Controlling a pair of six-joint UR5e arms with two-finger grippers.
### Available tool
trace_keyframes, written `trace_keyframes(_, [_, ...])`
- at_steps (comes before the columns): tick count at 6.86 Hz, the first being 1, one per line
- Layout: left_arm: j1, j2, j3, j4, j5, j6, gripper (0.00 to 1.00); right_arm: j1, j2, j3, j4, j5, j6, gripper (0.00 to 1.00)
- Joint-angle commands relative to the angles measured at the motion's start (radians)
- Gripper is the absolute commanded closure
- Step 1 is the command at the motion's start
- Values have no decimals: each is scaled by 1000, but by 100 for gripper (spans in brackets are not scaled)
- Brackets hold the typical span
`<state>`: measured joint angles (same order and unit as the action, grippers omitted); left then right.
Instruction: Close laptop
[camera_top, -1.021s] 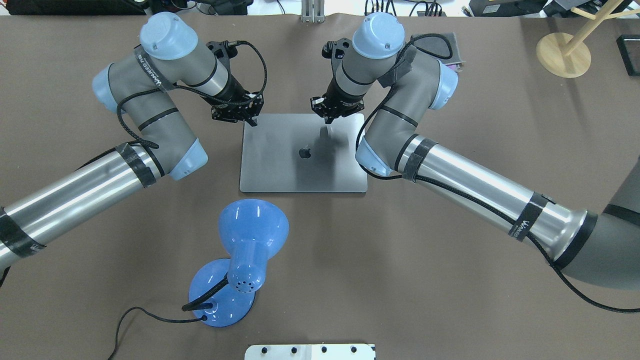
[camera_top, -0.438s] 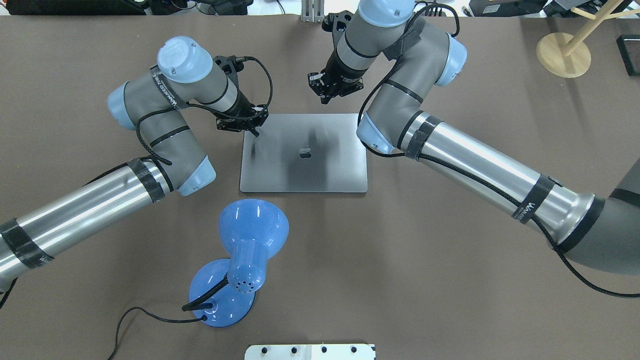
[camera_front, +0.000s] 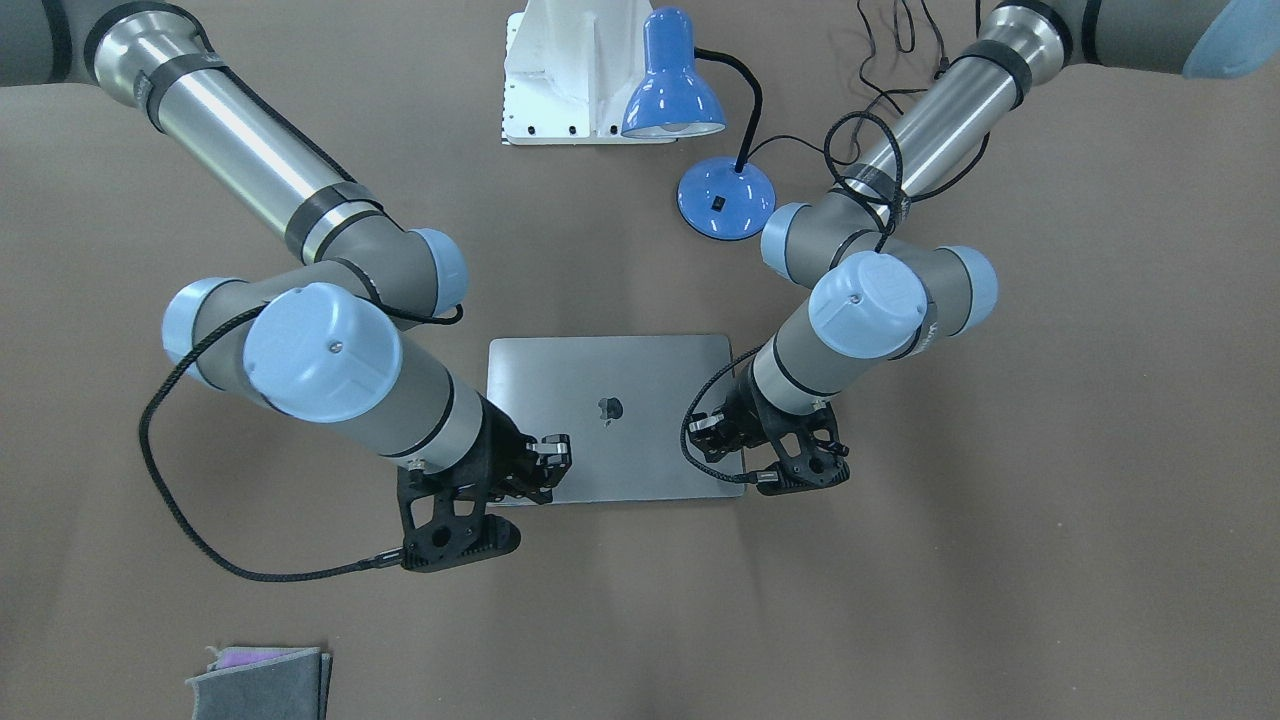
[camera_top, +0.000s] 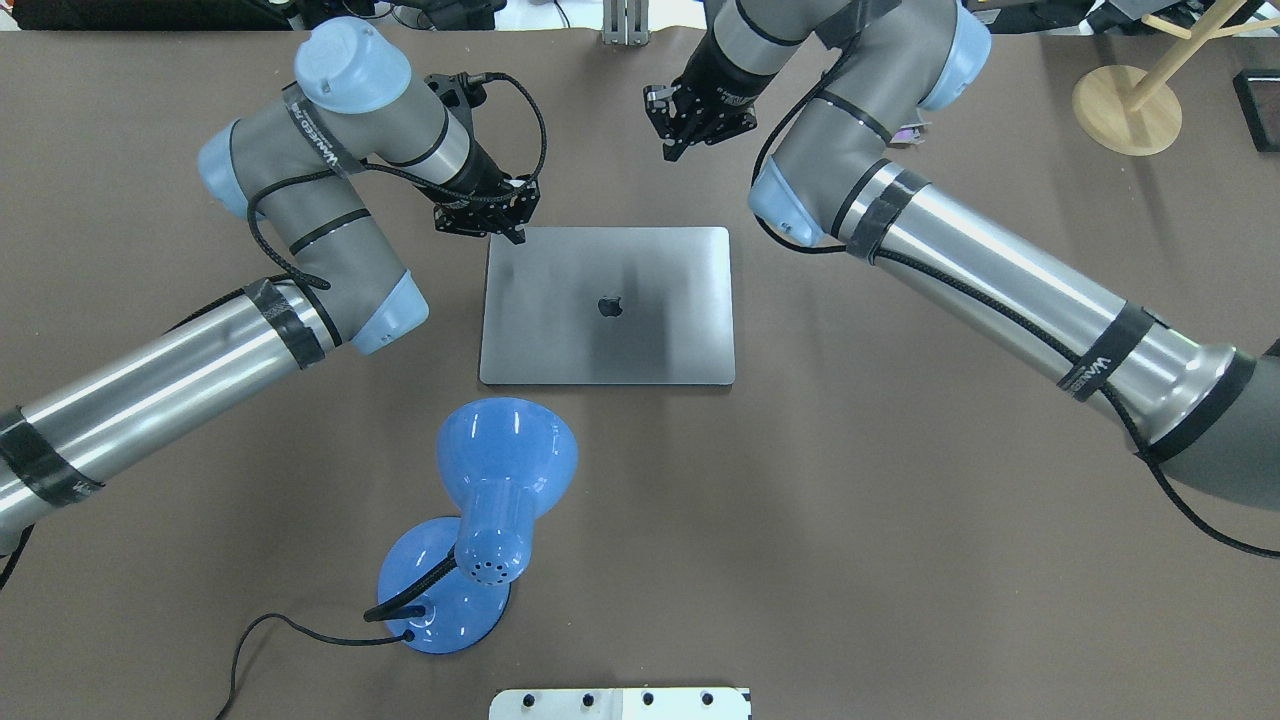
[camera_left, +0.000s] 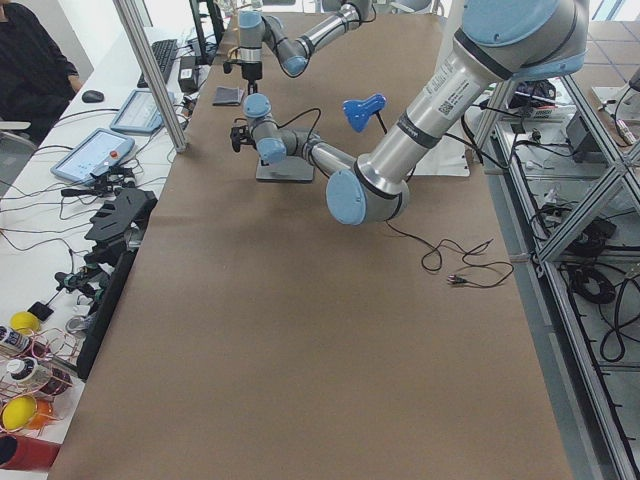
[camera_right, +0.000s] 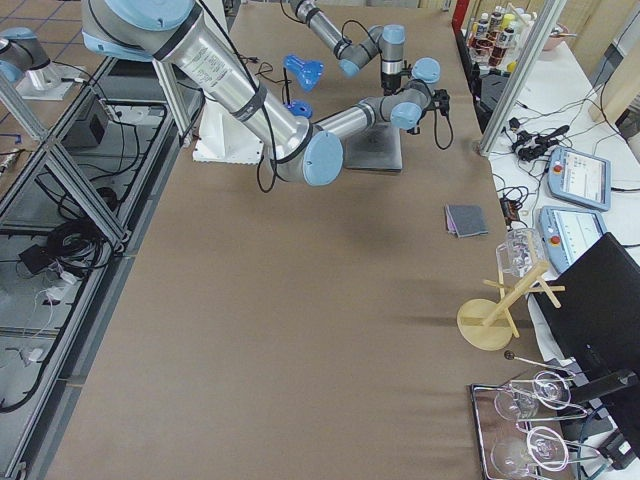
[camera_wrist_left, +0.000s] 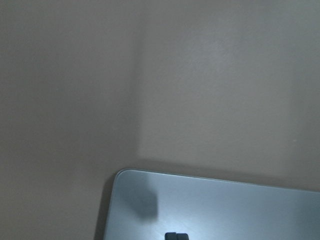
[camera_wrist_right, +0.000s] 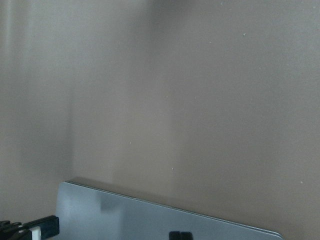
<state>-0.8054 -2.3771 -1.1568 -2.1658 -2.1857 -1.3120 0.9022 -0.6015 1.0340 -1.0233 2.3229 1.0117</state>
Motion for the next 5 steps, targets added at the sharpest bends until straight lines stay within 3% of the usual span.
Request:
trace_keyframes(1, [-47,19,-94,23,-20,-21,2,87,-108,196,-132,38,-17,0])
trace_keyframes(2, [-88,97,-186,80,-20,-29,2,163,-210,318,-170,8,-195,0])
trace_keyframes(3, [-165,208,-272,87,-20,58,2,222,-295,406,-296,-19,-358,0])
trace_keyframes(4, [-255,342,-361,98,-19,236,2,295,-331,420,-423,-25,-553,0])
trace_keyframes(5, [-379,389,-397,216,-22,413,2,376,-384,420,-516,-17,-728,0])
